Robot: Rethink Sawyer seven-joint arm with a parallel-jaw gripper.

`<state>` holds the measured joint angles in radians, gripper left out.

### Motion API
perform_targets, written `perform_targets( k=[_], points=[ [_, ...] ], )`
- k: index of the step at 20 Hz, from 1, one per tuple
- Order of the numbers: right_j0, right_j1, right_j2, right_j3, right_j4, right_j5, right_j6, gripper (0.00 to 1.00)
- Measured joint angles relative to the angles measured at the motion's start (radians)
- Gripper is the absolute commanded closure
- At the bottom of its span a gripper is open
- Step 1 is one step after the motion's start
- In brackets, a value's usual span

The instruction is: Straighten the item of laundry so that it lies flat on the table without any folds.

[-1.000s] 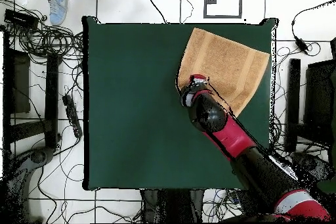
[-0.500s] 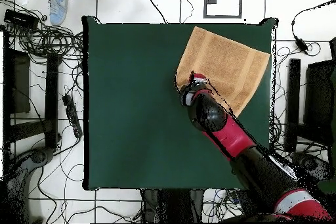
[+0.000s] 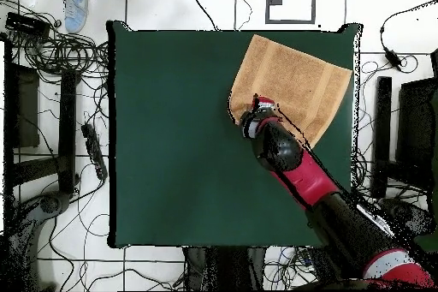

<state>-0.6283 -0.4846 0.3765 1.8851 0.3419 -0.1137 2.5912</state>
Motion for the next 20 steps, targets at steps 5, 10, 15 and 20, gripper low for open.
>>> perform_targets(
  k=[5,10,15,20],
  points=[
    [-0.044,0.032,-0.059,-0.124,-0.066,0.223,0.0,0.0],
    [-0.09,0.044,-0.109,-0.236,-0.156,0.409,0.0,0.0],
    [-0.15,0.036,-0.154,-0.352,-0.263,0.599,0.0,0.0],
    [-0.181,0.03,-0.202,-0.442,-0.332,0.761,0.0,0.0]
  ],
)
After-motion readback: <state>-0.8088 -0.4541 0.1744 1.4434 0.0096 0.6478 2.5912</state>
